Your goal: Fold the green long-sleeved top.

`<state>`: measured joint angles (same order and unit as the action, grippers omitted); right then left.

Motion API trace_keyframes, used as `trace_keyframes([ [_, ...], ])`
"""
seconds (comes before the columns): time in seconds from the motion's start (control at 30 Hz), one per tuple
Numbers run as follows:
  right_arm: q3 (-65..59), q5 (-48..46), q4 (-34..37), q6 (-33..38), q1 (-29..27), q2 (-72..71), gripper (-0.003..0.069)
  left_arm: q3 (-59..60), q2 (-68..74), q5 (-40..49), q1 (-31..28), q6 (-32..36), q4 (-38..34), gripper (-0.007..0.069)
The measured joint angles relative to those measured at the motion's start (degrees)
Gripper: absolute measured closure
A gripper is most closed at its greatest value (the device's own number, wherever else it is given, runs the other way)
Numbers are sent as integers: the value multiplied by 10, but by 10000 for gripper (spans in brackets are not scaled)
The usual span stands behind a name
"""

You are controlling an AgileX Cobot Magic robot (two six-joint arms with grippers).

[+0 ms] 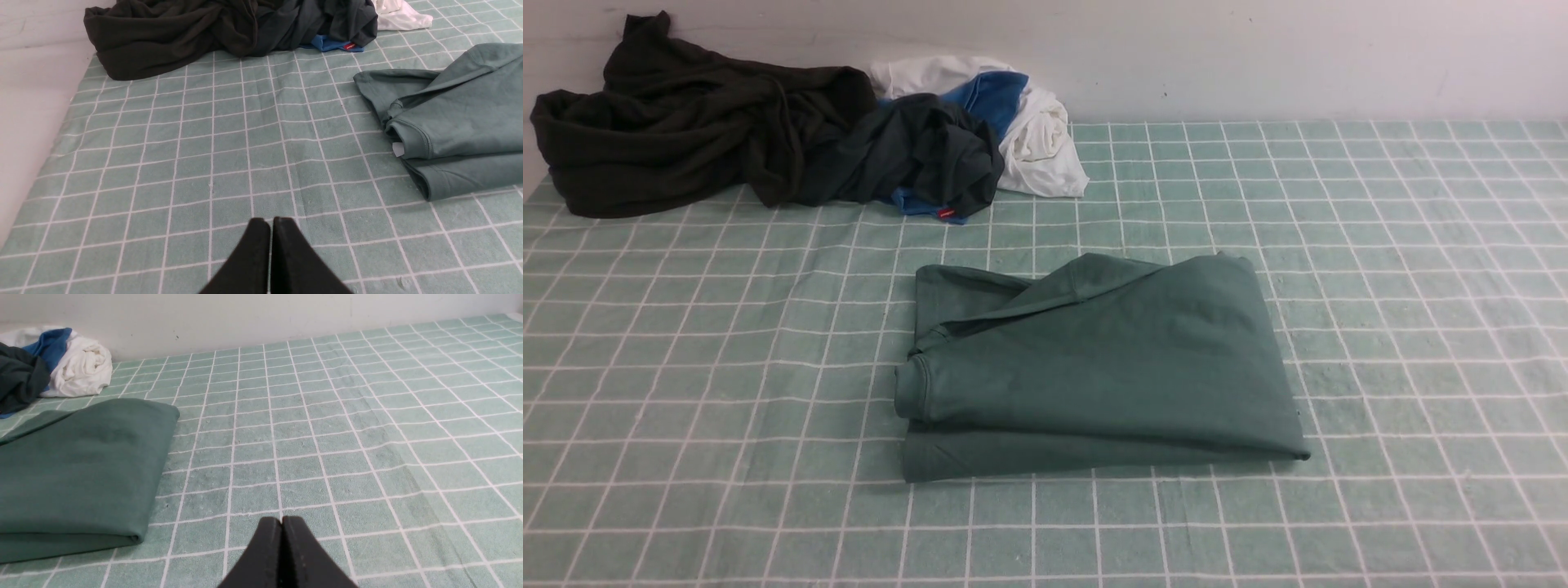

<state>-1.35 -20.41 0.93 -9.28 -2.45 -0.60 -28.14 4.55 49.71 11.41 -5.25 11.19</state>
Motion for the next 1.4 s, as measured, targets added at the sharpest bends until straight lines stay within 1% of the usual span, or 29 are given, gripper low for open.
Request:
trace_keyframes([
  [0.83, 0, 0, 0, 0, 0, 0, 673, 2, 0, -3, 0, 0, 2, 628],
  [1.0, 0, 0, -1, 0, 0, 0, 673, 34, 0, -66, -4, 2, -3, 628],
  [1.07, 0, -1, -2, 0, 0, 0, 673, 57, -1, -116, -15, 6, -14, 628],
  [1.1, 0, -1, -2, 0, 0, 0, 673, 78, -3, -160, -27, 17, -31, 628],
  [1.2, 0, -1, -2, 0, 0, 0, 673, 124, -9, -231, -54, 35, -62, 628],
  [1.23, 0, -1, -2, 0, 0, 0, 673, 147, -13, -264, -71, 43, -76, 628],
  [1.3, 0, -1, -2, 0, 0, 0, 673, 191, -22, -295, -100, 48, -95, 628],
  [1.4, 0, -1, -2, 0, 0, 0, 673, 245, -42, -304, -127, 52, -105, 628],
])
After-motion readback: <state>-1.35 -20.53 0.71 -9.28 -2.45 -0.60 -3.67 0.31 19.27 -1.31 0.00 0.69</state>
